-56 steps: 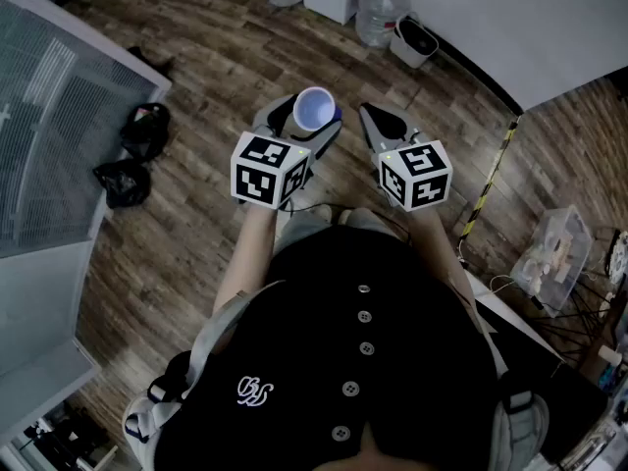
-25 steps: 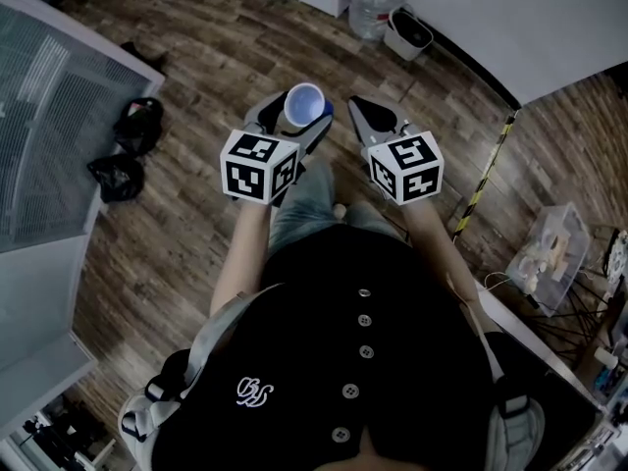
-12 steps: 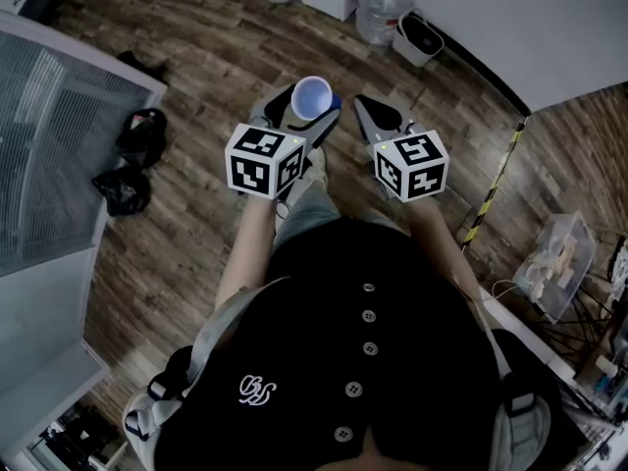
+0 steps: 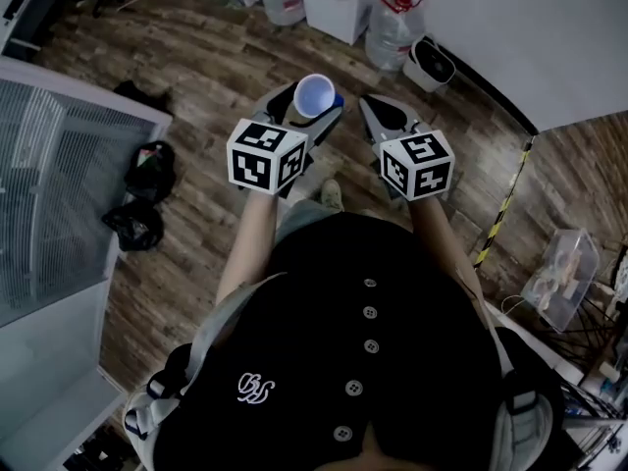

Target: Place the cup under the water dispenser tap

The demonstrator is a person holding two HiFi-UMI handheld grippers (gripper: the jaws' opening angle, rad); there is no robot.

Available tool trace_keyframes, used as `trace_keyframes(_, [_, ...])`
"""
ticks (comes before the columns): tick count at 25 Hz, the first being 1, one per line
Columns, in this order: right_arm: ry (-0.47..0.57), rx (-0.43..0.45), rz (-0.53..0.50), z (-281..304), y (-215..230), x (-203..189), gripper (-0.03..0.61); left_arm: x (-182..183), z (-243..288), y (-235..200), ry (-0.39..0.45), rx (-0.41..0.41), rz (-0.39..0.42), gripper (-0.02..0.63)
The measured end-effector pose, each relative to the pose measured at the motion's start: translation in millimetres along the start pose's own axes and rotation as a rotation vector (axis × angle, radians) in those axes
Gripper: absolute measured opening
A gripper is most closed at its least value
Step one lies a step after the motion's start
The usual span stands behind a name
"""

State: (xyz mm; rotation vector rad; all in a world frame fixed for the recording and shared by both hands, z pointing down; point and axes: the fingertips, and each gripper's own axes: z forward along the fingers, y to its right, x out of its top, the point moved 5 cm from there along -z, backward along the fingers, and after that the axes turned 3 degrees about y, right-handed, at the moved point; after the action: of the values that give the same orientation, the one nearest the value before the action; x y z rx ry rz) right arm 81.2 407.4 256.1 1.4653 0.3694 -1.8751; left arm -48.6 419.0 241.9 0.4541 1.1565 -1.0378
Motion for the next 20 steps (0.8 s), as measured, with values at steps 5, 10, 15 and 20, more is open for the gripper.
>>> trace_keyframes(5, [-0.001,-0.015,-0.001,46,2,14,0.000,12,16,-45,-0.017,-0.030,0.006,0.359])
trace_keyframes(10, [-0.033,-0.057,0.017,63,17,15,0.000,16,34,-67,-0.039,-0.052,0.002,0.359])
trace_keyframes(15, [-0.043,-0.082,0.038,82,32,14,0.000,15,48,-87,-0.048,-0.062,-0.018,0.357])
trace_keyframes(20, [-0.046,-0.072,0.044,108,55,20,0.000,22,73,-106,-0.060,-0.052,-0.023,0.357])
